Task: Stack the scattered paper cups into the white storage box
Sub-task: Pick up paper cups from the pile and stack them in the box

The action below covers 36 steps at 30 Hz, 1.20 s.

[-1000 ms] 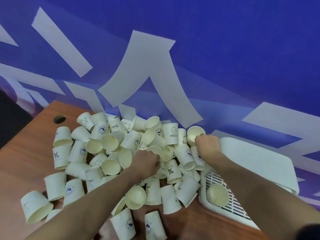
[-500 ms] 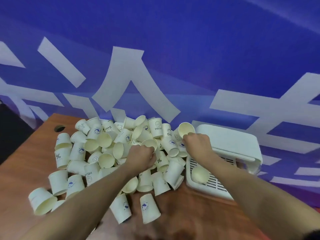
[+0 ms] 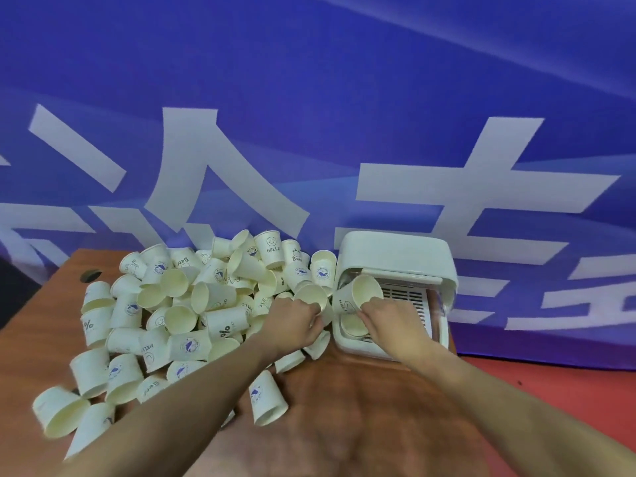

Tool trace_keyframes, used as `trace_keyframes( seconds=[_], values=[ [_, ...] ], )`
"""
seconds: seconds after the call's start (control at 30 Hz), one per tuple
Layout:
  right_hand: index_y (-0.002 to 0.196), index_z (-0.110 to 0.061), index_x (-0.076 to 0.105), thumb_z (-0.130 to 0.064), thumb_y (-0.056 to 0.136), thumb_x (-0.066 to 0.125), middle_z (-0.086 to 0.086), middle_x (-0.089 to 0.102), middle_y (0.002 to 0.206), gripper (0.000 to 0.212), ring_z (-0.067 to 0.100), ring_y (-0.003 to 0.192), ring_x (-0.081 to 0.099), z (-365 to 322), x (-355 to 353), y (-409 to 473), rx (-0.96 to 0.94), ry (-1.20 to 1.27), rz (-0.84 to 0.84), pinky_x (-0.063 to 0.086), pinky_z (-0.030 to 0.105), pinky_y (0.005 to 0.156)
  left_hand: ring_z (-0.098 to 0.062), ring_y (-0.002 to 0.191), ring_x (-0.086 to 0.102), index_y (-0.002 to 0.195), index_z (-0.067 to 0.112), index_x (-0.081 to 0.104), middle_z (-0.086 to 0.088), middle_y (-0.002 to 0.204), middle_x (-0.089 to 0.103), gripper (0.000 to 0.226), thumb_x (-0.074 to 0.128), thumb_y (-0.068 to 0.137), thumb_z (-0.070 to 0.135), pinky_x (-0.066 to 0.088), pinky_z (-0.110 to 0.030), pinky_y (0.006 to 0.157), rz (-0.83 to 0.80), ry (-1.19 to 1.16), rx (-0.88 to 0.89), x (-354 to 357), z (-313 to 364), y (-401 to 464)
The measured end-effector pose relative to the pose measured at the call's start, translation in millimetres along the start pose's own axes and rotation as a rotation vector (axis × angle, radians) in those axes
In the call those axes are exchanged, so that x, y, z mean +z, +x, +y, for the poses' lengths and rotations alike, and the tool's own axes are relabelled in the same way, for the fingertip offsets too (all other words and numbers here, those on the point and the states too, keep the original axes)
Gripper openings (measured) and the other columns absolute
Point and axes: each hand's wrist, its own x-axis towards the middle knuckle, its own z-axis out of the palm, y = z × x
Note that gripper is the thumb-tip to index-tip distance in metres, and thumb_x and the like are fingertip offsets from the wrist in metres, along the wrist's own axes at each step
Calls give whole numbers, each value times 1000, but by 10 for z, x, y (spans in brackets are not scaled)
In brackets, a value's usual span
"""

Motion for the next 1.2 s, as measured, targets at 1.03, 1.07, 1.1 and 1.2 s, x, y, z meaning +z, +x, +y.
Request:
trace_keyframes(
  seconds=[1.03,1.07,1.1,1.2],
  values=[
    [52,-20,57,-17,48,93,-5,47,48,37,17,33,48,698,456,-340,173,44,-164,16,21,38,-35,90,64,99,14,65,-13,99,68,38,40,95,42,33,-33,68,-412,95,188,454,684,685],
    [52,-21,57,-16,47,93,-5,47,48,37,18,33,48,678,453,-330,161,37,-167,16,21,38,-34,90,64,100,14,65,-12,98,69,38,40,96,43,33,-33,68,-400,100,180,429,671,676],
    [52,-21,57,-16,46,93,-5,47,48,37,18,33,48,650,445,-324,147,29,-176,17,21,37,-33,90,64,100,14,65,-12,98,69,39,39,96,43,32,-33,67,-386,105,171,401,656,664],
    [53,-21,57,-17,49,91,-5,47,49,35,19,34,49,550,419,-304,105,42,-170,25,22,33,-32,91,64,104,15,65,-11,98,69,40,38,96,43,33,-33,67,-335,134,145,335,574,611]
  ],
)
